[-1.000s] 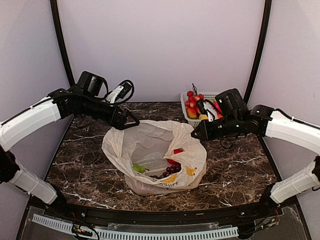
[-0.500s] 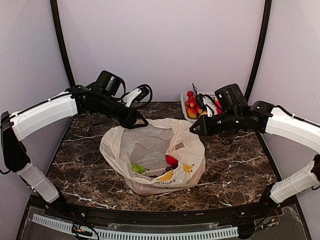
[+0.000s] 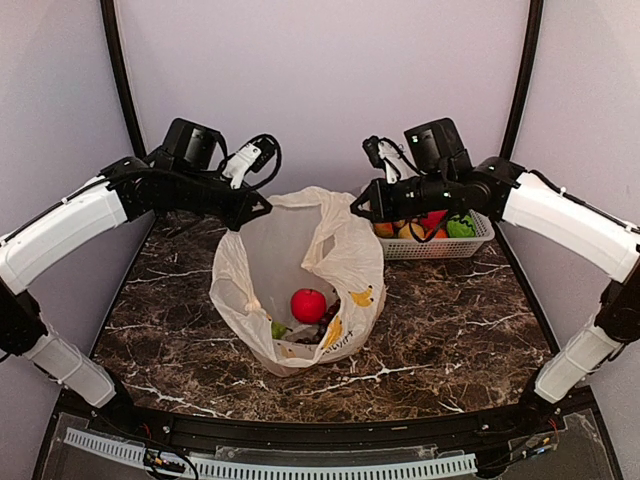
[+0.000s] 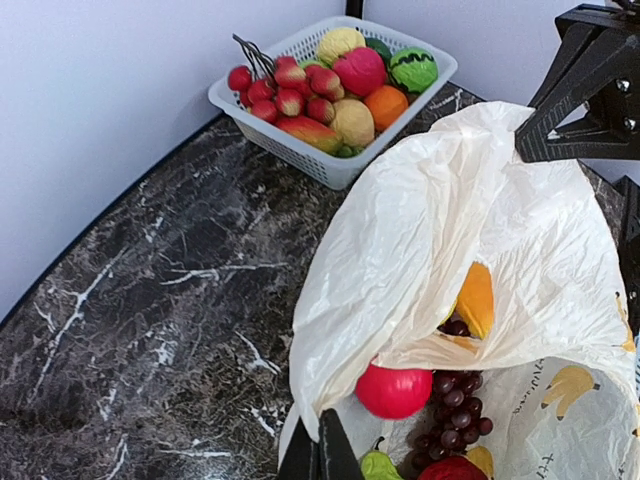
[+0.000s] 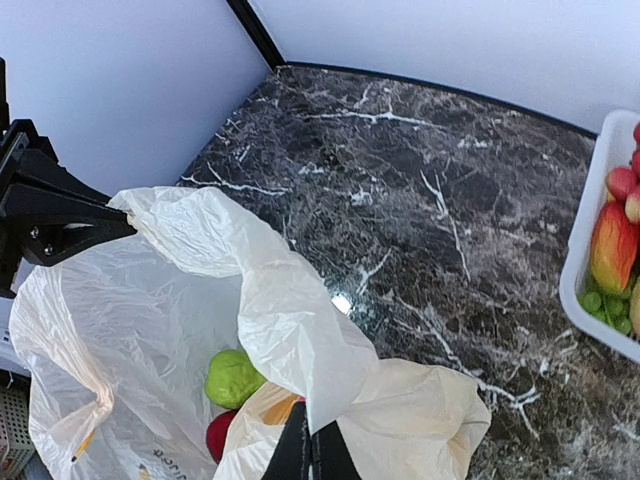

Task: Untie the knot of the plastic bag and take out the fruit
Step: Pick up the takeout bag from the center of the board, then place the takeout bag at the center of the board.

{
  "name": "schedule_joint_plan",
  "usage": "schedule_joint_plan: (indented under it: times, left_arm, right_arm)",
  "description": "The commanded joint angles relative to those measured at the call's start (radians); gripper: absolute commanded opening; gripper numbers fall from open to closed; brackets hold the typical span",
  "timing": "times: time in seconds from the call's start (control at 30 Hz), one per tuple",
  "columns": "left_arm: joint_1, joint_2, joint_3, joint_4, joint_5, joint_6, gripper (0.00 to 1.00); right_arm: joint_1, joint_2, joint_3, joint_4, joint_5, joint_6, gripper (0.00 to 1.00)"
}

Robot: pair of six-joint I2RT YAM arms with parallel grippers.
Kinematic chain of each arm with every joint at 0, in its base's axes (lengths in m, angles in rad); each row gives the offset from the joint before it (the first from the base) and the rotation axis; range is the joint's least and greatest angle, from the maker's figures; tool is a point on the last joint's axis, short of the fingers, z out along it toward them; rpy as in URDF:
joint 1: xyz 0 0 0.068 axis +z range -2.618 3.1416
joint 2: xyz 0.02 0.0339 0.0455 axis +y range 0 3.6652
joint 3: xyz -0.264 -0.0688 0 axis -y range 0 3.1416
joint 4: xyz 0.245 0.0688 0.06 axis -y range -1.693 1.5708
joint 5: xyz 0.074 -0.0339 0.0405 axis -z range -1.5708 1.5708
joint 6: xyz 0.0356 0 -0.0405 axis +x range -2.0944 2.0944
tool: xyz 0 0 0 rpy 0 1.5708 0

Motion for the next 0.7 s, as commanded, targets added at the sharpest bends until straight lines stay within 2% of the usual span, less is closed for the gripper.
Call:
schedule_joint_plan:
  times: [0.0, 0.1, 0.27, 0.47, 0.6, 0.67]
  left_arm:
    - [-0.004, -0.091, 0.055, 0.048, -0.063, -0.011, 0.01]
    - [-0.005, -0.129, 0.015, 0.099, 0.006, -0.068, 0.01]
    - [-0.022, -0.236, -0.226, 0.260, 0.135, -0.194, 0.01]
    - [-0.079, -0.276, -0.384, 0.298, 0.094, -0.246, 0.01]
    - [-0.099, -0.300, -0.429, 0.308, 0.071, -0.272, 0.01]
    - [-0.105, -0.307, -0.443, 0.321, 0.075, -0.288, 0.01]
  right_arm:
    - [0.006, 0.014, 0.092, 0.040, -0.001, -0.059, 0.00]
    - [0.006, -0.012, 0.046, 0.058, 0.004, -0.052, 0.00]
    - [0.006, -0.094, -0.172, 0.115, 0.023, -0.012, 0.00]
    - [0.007, -0.144, -0.345, 0.121, 0.077, 0.024, 0.00]
    - [0.006, -0.166, -0.359, 0.102, 0.092, 0.032, 0.00]
    - [0.007, -0.184, -0.347, 0.088, 0.082, 0.031, 0.14]
